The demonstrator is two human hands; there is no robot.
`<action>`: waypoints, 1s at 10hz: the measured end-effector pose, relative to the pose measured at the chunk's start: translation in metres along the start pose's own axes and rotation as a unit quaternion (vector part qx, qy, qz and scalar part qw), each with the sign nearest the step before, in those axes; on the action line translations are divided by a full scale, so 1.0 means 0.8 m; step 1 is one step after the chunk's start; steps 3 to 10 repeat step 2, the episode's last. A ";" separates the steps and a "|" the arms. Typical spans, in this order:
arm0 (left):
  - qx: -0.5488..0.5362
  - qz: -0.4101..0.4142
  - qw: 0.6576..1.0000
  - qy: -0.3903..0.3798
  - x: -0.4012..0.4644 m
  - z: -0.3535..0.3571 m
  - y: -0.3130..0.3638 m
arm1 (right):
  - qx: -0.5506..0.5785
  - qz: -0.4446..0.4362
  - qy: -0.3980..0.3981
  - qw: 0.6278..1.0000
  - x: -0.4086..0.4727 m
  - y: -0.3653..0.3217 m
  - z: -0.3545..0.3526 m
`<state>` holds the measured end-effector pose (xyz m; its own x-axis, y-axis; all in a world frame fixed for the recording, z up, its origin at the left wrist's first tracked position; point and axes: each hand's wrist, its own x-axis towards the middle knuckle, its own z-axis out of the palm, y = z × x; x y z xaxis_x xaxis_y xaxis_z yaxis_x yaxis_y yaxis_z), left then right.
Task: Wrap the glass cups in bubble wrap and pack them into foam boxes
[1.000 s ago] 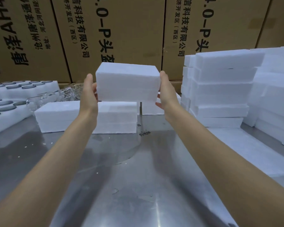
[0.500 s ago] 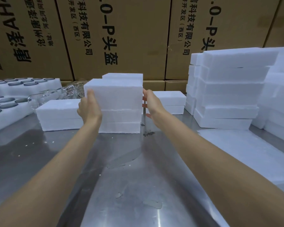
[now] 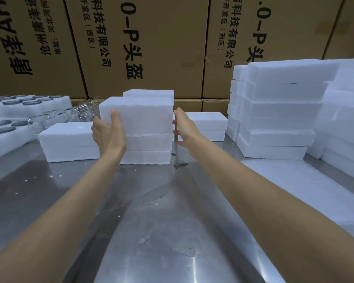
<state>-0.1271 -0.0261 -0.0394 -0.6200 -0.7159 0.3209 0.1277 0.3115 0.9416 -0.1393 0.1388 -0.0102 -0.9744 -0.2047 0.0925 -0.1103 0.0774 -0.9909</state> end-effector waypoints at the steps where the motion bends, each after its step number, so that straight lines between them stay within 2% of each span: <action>1: -0.006 0.026 0.999 0.028 -0.012 -0.002 0.013 | 0.002 -0.023 0.003 1.000 -0.014 -0.006 -0.004; 2: -0.037 0.100 0.992 0.069 -0.029 -0.002 0.020 | 0.028 -0.021 0.033 0.999 -0.018 -0.005 -0.013; 10: -0.037 0.100 0.992 0.069 -0.029 -0.002 0.020 | 0.028 -0.021 0.033 0.999 -0.018 -0.005 -0.013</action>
